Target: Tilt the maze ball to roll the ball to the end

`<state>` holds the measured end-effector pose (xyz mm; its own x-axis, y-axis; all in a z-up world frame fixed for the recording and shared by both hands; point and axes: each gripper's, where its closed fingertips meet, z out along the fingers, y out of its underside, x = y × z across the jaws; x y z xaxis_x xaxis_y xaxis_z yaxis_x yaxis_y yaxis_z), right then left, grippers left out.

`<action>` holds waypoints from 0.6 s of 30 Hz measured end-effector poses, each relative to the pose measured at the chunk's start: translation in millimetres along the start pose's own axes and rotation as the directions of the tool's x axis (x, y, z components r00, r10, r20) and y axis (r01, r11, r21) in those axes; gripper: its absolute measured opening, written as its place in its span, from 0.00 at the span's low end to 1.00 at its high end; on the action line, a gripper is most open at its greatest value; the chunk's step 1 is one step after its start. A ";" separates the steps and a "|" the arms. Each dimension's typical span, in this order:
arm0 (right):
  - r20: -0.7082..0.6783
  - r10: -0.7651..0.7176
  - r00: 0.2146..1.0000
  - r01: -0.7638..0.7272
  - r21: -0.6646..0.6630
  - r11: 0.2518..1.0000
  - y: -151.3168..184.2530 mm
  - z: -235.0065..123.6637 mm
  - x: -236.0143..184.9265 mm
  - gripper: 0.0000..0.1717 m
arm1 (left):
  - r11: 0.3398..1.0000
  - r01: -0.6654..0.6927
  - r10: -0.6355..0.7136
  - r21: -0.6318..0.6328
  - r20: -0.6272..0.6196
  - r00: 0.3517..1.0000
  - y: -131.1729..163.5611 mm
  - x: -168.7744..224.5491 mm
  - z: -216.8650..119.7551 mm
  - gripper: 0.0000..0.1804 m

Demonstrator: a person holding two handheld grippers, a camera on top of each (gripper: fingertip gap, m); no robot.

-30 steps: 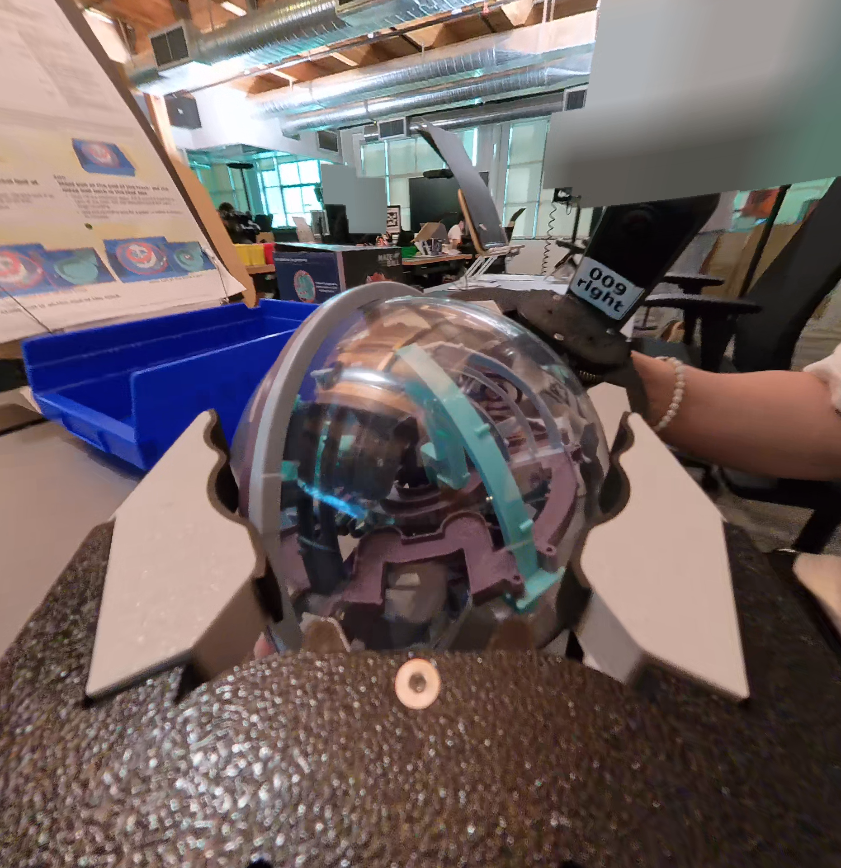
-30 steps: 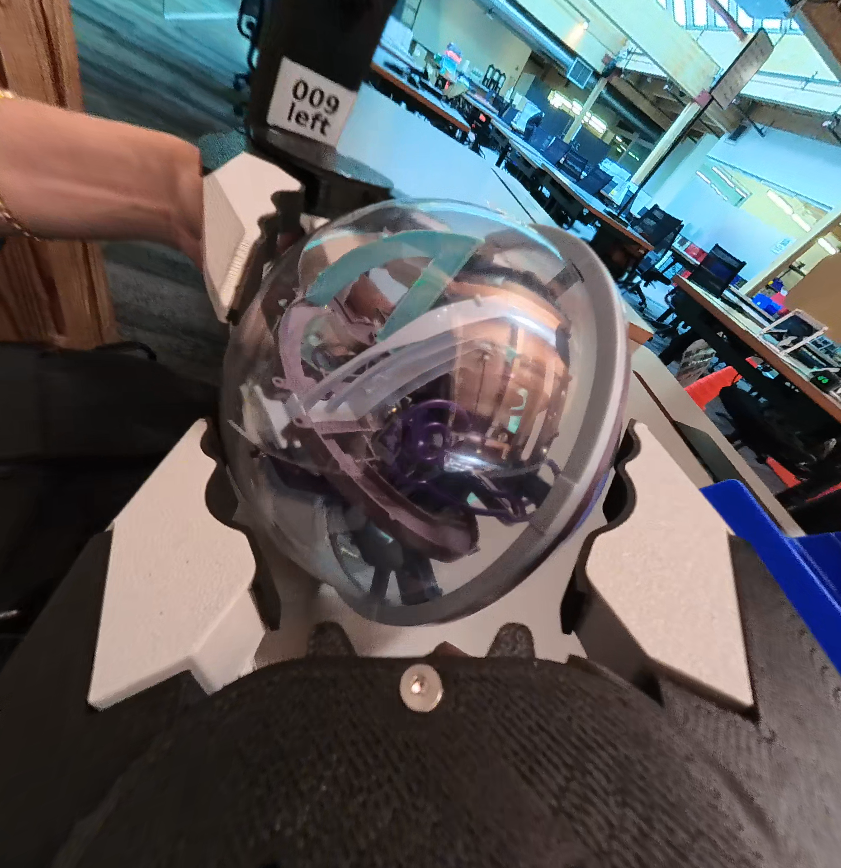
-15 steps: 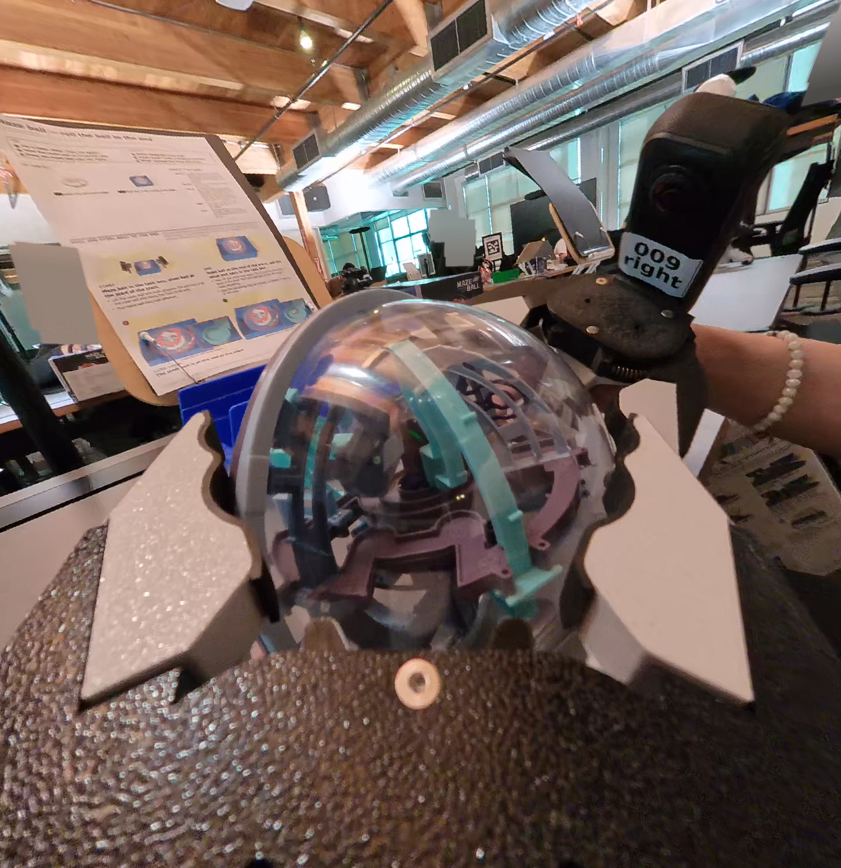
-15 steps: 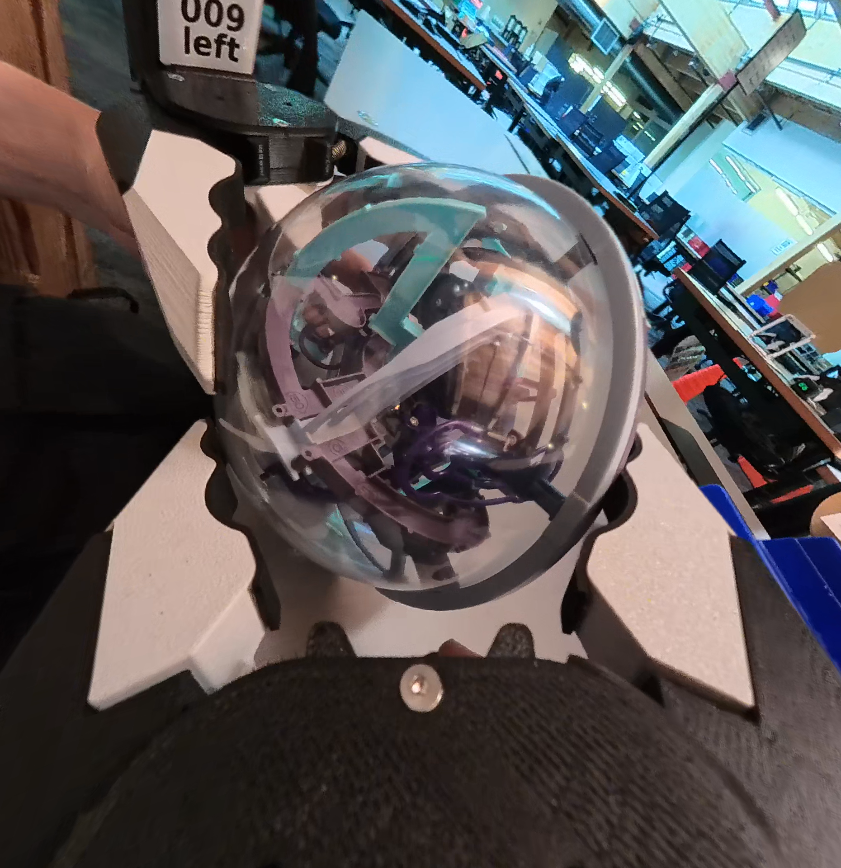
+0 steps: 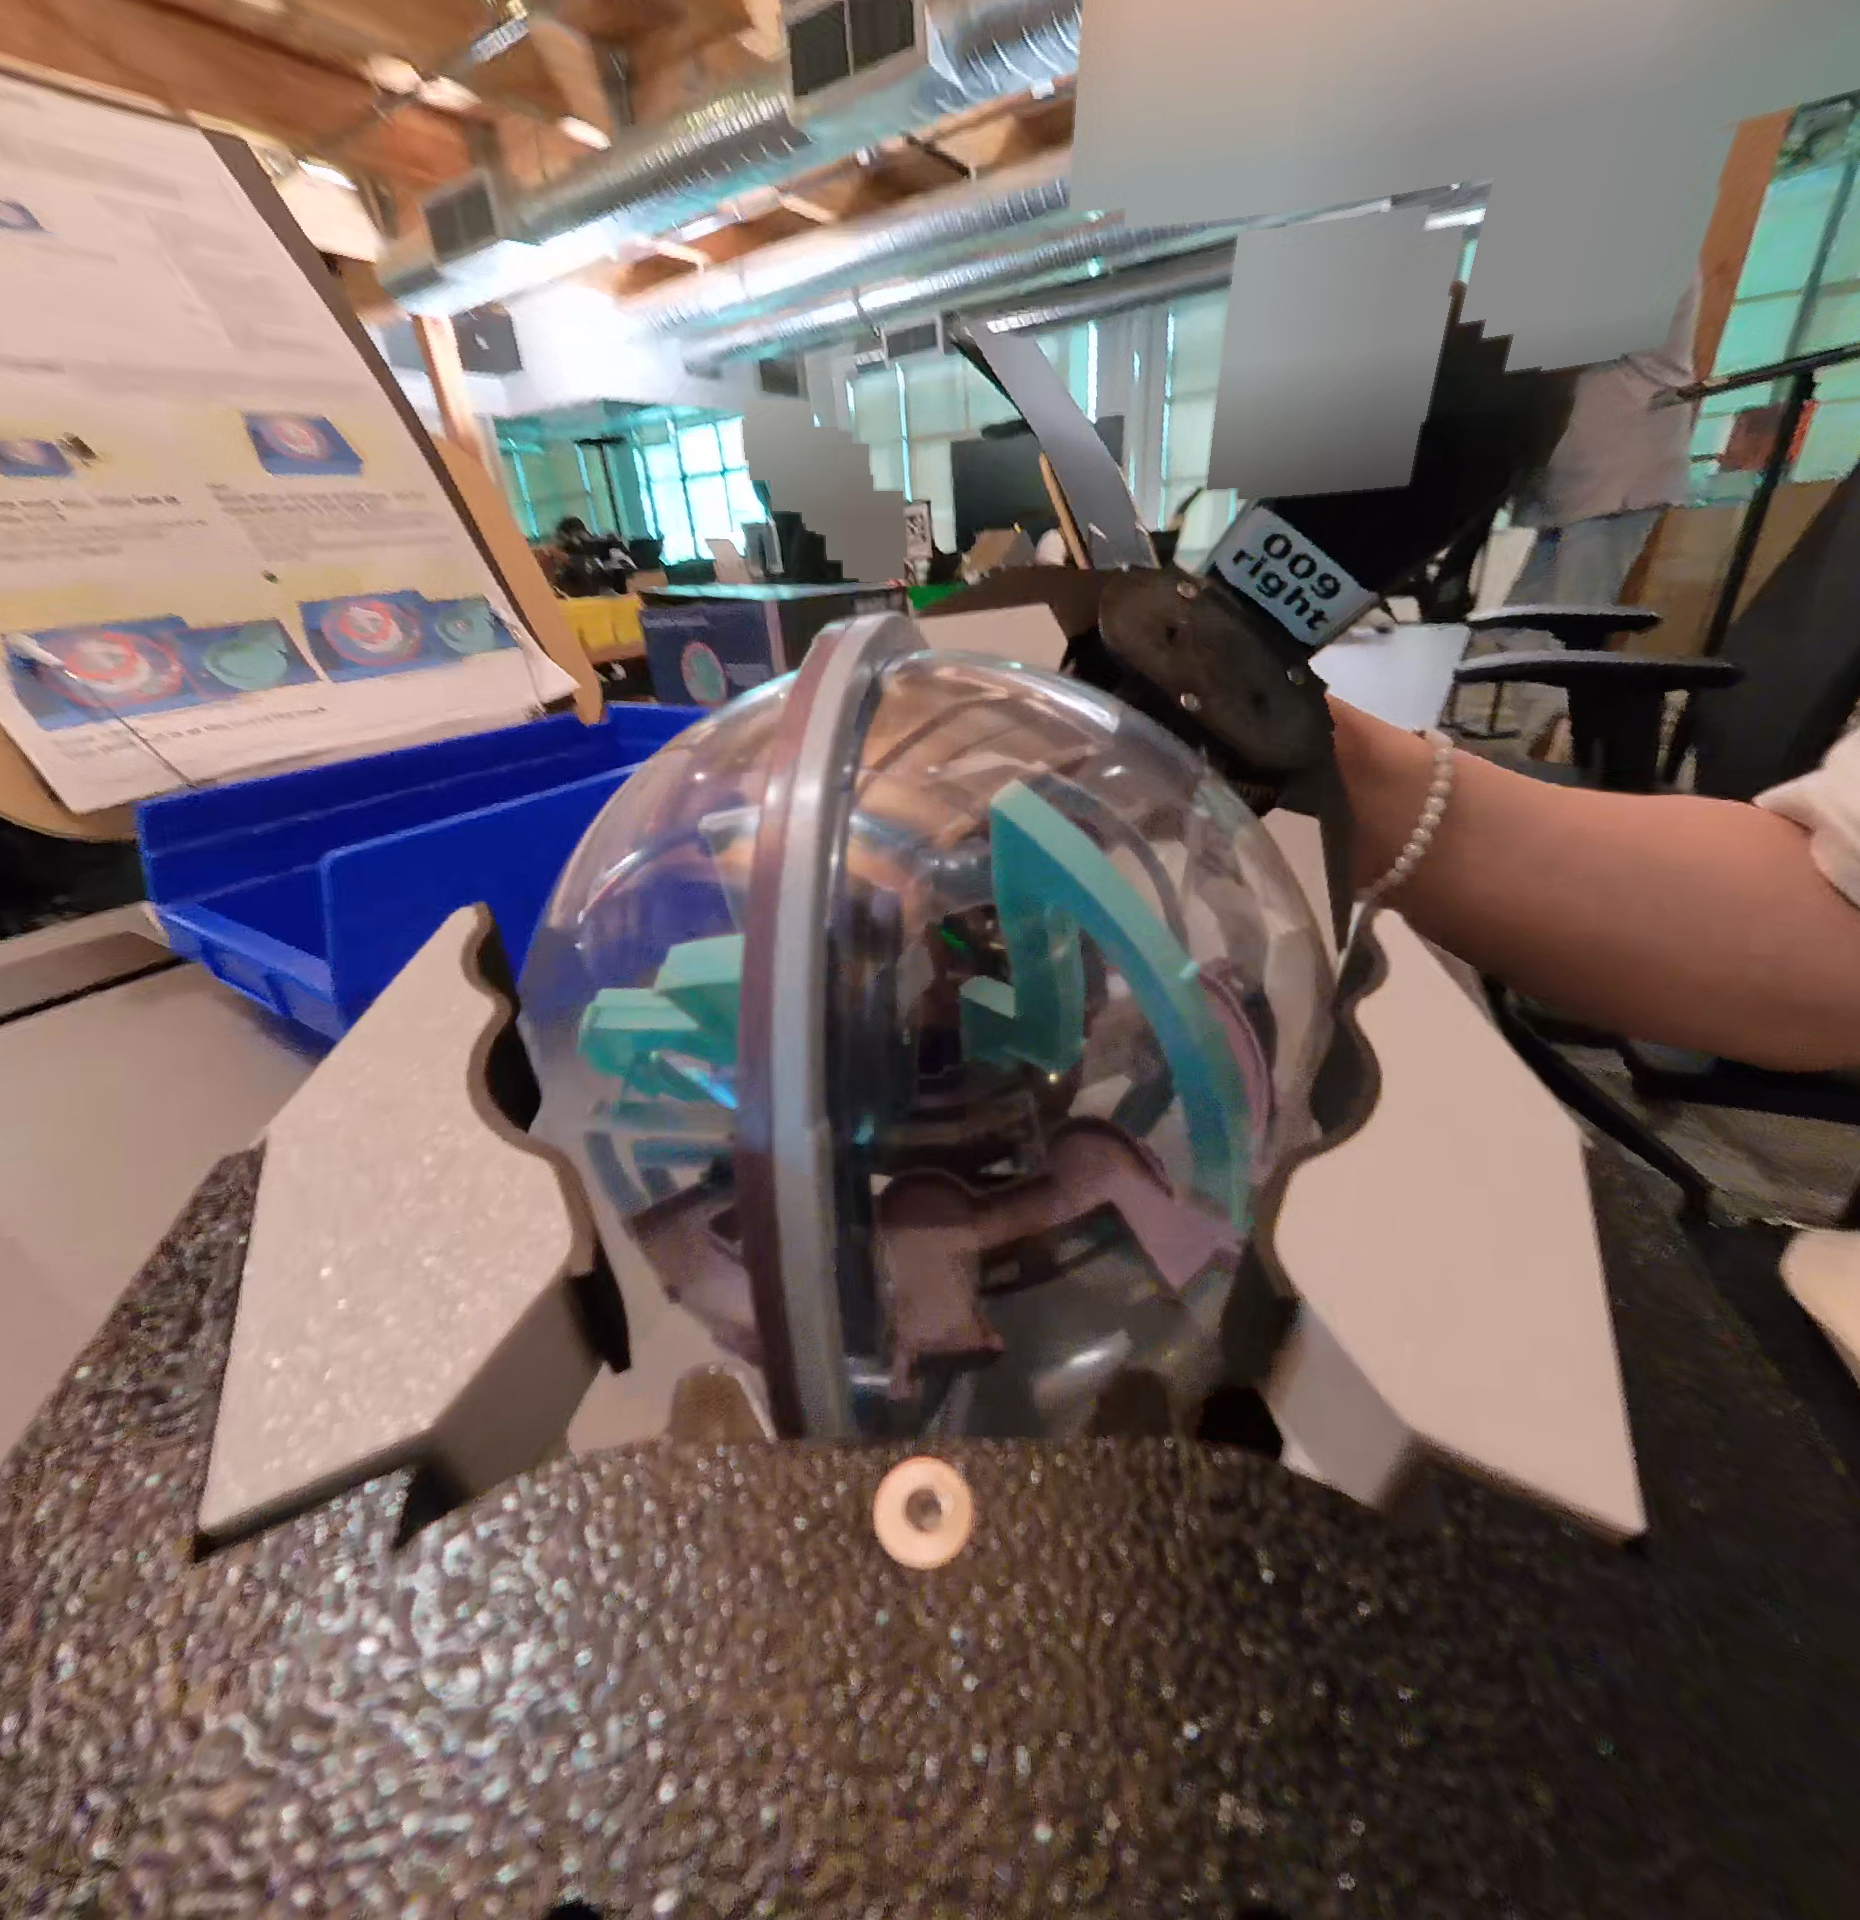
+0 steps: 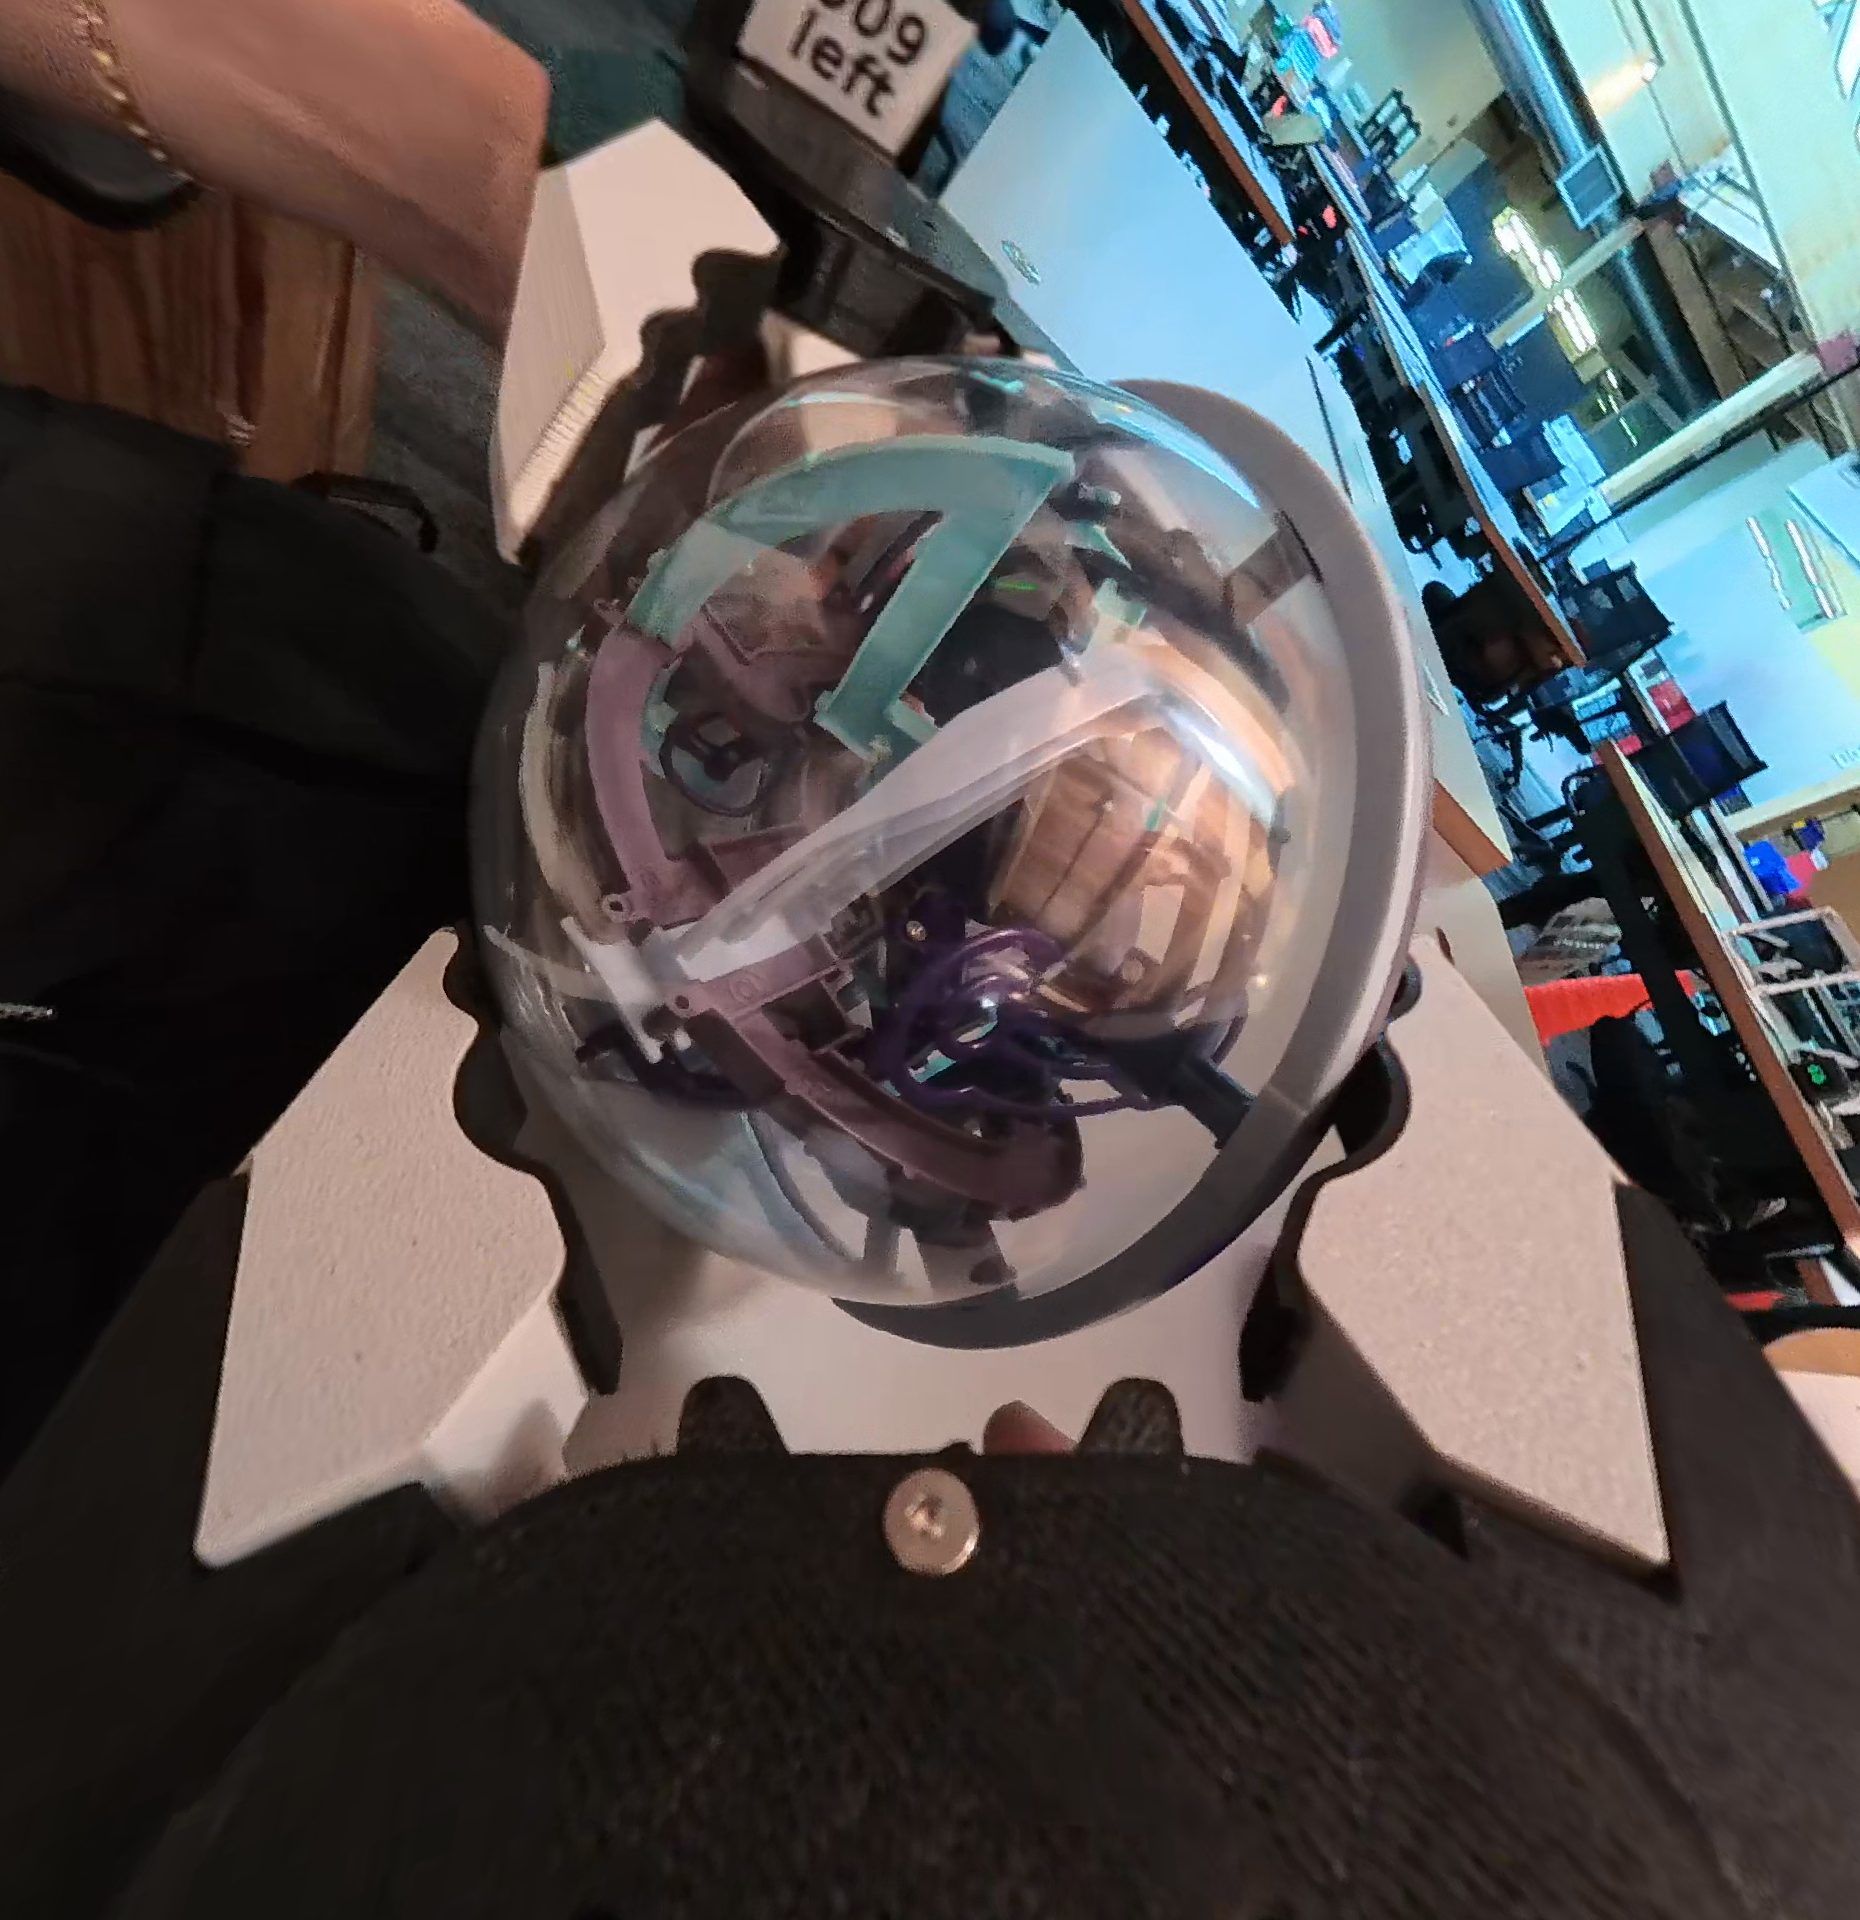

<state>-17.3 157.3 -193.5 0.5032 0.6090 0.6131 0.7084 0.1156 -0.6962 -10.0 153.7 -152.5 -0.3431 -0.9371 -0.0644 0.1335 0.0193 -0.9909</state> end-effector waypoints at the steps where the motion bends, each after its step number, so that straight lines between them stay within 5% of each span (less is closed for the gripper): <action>1: 0.005 -0.011 1.000 0.011 0.002 1.000 -0.7 -0.2 -0.9 0.92 | 1.000 0.015 -0.016 -0.027 -0.019 1.000 3.1 0.8 1.7 0.85; 10: -0.023 0.113 0.993 -0.114 -0.043 0.993 9.9 -2.2 1.3 0.91 | 0.998 0.046 -0.046 -0.036 -0.017 0.999 4.3 -3.2 5.4 0.85; 18: -0.018 0.082 0.996 -0.082 -0.003 0.997 10.1 -5.7 2.5 0.89 | 0.998 0.026 -0.024 -0.062 0.020 0.999 6.7 -1.9 4.8 0.85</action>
<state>-6.0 155.6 -196.8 0.5685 0.6023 0.5604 0.6662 0.0625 -0.7431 -4.0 154.0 -158.4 -0.3272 -0.9442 -0.0378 0.0670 0.0167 -0.9976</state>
